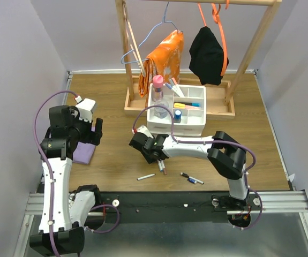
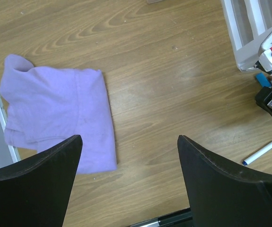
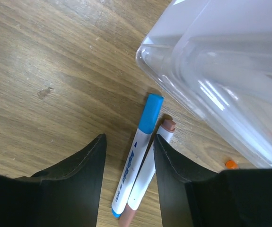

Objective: Sort the stationery into containers
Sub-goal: Move the pen to the center of the board, then pick up the pen from the center of the board.

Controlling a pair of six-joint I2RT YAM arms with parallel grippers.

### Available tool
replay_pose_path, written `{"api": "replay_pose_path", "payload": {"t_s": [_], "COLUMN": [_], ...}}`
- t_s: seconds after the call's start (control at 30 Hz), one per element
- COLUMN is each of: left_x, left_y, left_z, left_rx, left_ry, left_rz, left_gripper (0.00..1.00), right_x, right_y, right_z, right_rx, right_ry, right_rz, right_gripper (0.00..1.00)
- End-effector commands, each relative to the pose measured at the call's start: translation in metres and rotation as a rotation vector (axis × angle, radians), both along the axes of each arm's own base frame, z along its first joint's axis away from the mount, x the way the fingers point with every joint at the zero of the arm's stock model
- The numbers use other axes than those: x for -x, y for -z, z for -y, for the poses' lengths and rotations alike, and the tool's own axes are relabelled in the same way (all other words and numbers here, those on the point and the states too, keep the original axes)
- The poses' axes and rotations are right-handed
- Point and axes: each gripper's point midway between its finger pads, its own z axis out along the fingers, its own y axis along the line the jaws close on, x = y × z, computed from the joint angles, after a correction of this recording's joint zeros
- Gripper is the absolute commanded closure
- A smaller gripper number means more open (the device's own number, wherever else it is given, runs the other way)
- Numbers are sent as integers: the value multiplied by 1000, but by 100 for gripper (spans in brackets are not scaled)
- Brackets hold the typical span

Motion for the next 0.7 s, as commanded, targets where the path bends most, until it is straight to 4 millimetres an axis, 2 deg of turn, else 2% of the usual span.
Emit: {"api": "replay_pose_path", "payload": {"t_s": [0.0,0.1,0.23,0.3,0.47,0.57,0.67], "left_x": [4,7,11,11,13,13,14], "left_y": [-7,-6,-8,-8,-12,-13,-14], "left_z": [6,5,6,6,6,7,7], "left_rx": [-6,-25,-37,-46,-51,-55,-59], "left_ry": [23,28,37,36,34,41,40], "left_rz": [34,31,37,35,49,53,57], "left_gripper": [9,9,9,10,10,10,10], "right_x": [18,34,49,53,53,46,48], "right_y": [13,15,13,9,2,7,12], "right_z": [-7,-20,-37,-46,-59,-58,-57], "right_rx": [1,-25,-68,-91,-101,-76,-69], "right_ry": [-35,-79,-123,-148,-204,-229,-268], "right_rz": [-44,-82,-120,-126,-87,-56,-82], "right_gripper": [50,51,42,42,42,44,48]}}
